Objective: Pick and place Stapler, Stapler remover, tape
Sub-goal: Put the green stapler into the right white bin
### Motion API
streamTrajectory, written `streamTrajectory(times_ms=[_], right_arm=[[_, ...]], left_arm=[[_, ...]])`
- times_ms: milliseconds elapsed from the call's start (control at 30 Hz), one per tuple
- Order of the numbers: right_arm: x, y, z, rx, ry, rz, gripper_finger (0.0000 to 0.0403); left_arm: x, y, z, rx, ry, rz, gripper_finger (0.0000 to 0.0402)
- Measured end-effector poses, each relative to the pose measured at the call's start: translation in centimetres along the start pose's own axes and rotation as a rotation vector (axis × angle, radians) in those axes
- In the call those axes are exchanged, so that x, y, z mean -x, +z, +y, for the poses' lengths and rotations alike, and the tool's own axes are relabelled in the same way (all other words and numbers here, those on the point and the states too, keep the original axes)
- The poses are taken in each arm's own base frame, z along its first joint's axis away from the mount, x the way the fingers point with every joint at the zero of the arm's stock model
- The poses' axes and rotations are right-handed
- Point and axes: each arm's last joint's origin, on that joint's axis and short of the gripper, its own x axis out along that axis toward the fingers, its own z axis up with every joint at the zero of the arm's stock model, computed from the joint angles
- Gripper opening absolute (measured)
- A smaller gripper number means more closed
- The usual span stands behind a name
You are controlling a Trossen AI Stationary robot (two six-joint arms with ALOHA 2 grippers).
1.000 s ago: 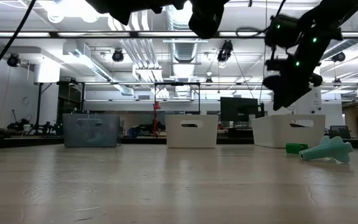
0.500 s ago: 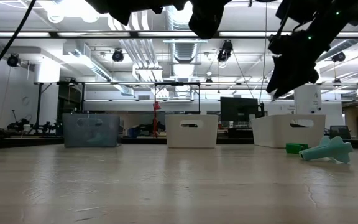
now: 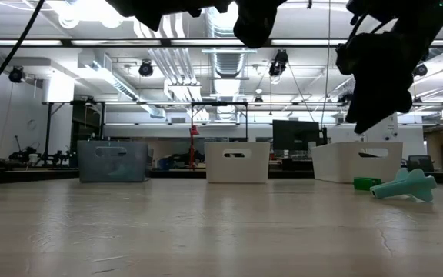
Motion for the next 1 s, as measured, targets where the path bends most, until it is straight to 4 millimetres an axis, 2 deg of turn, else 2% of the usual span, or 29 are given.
streamTrajectory(times_ms=[233,667,1000], right_arm=[[-1.9,-1.0,1.0,-0.014,-0.057,0.079,0.0227],[-5.9,-2.3,1.0,-0.02,-0.216,0.201,0.0226],[-7.4,-2.7,0.8,0.007,-0.282,0.209,0.0211]], left_arm=[[0.0,0.0,0.0,0.002,0.0,0.0,0.0218],[0.0,0.0,0.0,0.004,0.0,0.0,0.0218],[0.0,0.0,0.0,0.004,0.0,0.0,0.0218]])
